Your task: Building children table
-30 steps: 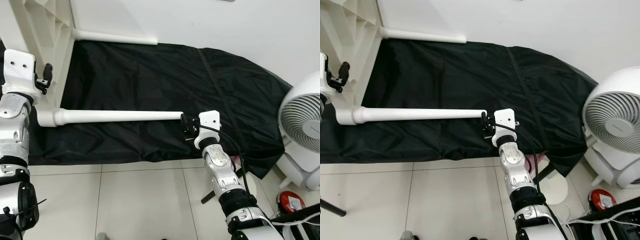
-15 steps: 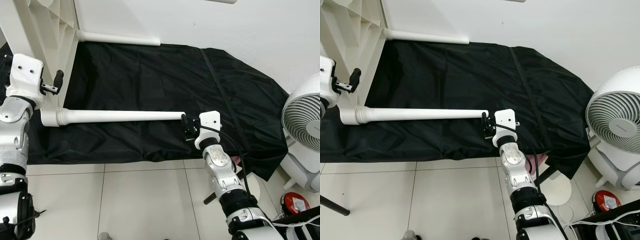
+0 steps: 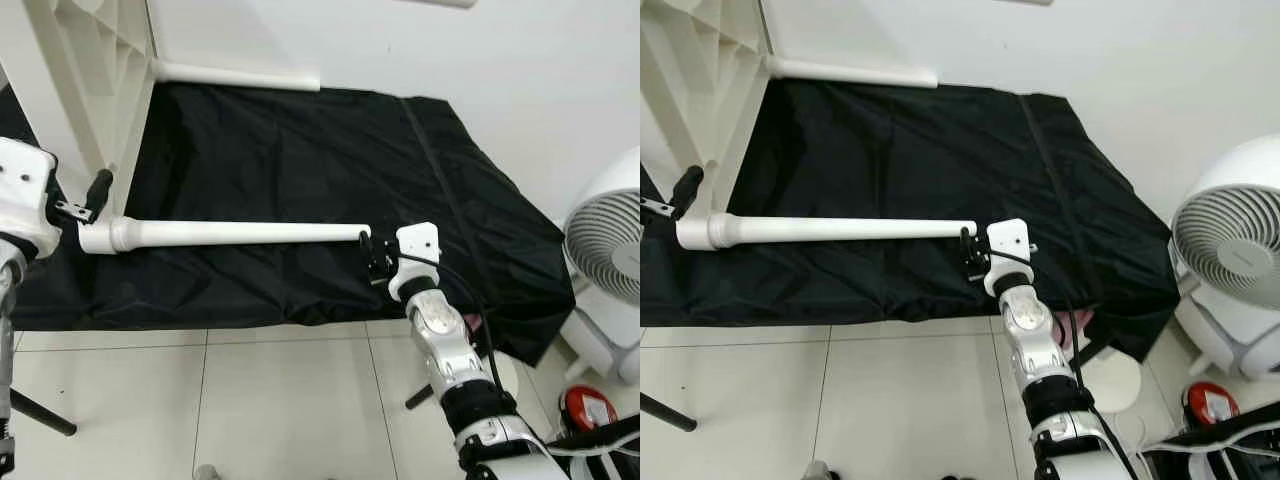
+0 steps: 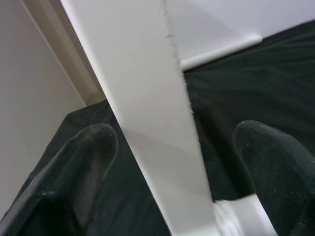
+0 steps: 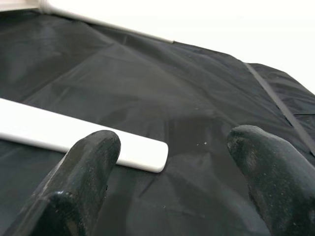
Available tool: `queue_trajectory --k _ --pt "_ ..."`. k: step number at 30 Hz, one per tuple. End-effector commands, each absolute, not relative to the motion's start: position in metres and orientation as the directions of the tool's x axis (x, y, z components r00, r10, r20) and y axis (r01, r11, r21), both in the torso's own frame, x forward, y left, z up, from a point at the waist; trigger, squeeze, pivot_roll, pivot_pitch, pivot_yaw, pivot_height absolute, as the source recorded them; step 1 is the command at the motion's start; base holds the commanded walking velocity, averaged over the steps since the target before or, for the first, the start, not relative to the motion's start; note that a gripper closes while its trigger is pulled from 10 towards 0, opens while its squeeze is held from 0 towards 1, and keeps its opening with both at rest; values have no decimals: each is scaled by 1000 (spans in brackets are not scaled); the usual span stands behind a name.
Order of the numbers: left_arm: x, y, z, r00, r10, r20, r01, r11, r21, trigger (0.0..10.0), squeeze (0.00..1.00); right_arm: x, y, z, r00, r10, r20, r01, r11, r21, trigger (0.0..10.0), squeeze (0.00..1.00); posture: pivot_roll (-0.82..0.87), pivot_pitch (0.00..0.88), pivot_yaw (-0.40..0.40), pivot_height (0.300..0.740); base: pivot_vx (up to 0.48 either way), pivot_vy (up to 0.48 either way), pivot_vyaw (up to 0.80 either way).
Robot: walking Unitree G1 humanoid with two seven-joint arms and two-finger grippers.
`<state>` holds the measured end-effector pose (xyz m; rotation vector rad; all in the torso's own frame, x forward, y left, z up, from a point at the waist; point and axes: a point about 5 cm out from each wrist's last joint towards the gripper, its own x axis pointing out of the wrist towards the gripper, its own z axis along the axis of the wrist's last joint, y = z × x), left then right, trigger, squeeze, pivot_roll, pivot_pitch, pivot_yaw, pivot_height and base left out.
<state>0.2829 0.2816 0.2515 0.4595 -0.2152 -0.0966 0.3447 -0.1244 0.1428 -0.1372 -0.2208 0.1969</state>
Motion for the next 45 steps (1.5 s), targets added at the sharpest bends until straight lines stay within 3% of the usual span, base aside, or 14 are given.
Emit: queue_trajectory --k 1,4,8,13,19,24,25,26,27,32,33,34,40,45 --pt "280 270 242 966 -223 129 144 883 446 10000 0 343 -126 136 959 222 175 -194 968 -162 10000 0 176 86 -121 740 0 0 0" --pt "271 246 212 938 -346 14 310 857 413 10000 0 342 -125 136 956 241 168 -216 964 -152 10000 0 180 84 -127 740 0 0 0" --pt "272 221 189 913 -404 -57 397 846 356 10000 0 342 -127 136 956 241 166 -218 965 -142 10000 0 176 78 -125 740 0 0 0" --pt "277 205 180 909 -411 -71 414 869 271 10000 0 341 -131 138 961 215 176 -189 970 -151 10000 0 158 66 -116 740 0 0 0" --pt "292 197 175 942 -333 -43 334 918 214 10000 0 337 -133 141 952 229 204 -200 968 -152 10000 0 141 61 -118 740 0 0 0" --pt "300 185 171 943 -332 -11 332 940 80 10000 0 331 -135 143 940 255 226 -234 965 -115 10000 0 110 64 -135 740 0 0 0" --pt "300 183 170 944 -330 12 330 944 25 10000 0 329 -136 145 937 255 237 -240 966 -92 10000 1000 100 68 -137 740 0 0 0" --pt "300 183 170 944 -330 12 330 944 25 10000 0 329 -136 145 937 255 237 -240 966 -92 10000 1000 100 68 -137 740 0 0 0" --pt "299 182 172 950 -309 43 310 951 -17 10000 1000 328 -137 148 932 257 255 -243 966 -87 10000 1000 100 71 -140 740 0 0 0" --pt "302 180 175 965 -252 73 254 967 -16 10000 1000 328 -139 151 933 256 252 -234 966 -112 10000 1000 112 77 -137 740 0 0 0" --pt "303 179 178 971 -225 84 226 974 6 10000 43 328 -139 152 931 262 253 -236 963 -128 10000 0 112 77 -137 740 0 0 0" --pt "305 177 180 972 -210 103 211 977 -3 10000 0 327 -139 154 926 272 261 -239 959 -150 10000 0 112 77 -137 740 0 0 0" --pt "302 170 172 977 -207 44 209 978 -31 10000 0 325 -136 165 893 335 301 -259 929 -264 10000 0 108 92 -74 740 0 0 0" --pt "299 167 170 974 -221 47 223 974 -42 10000 0 322 -131 167 877 368 309 -291 918 -268 10000 0 102 93 -36 740 0 0 0"
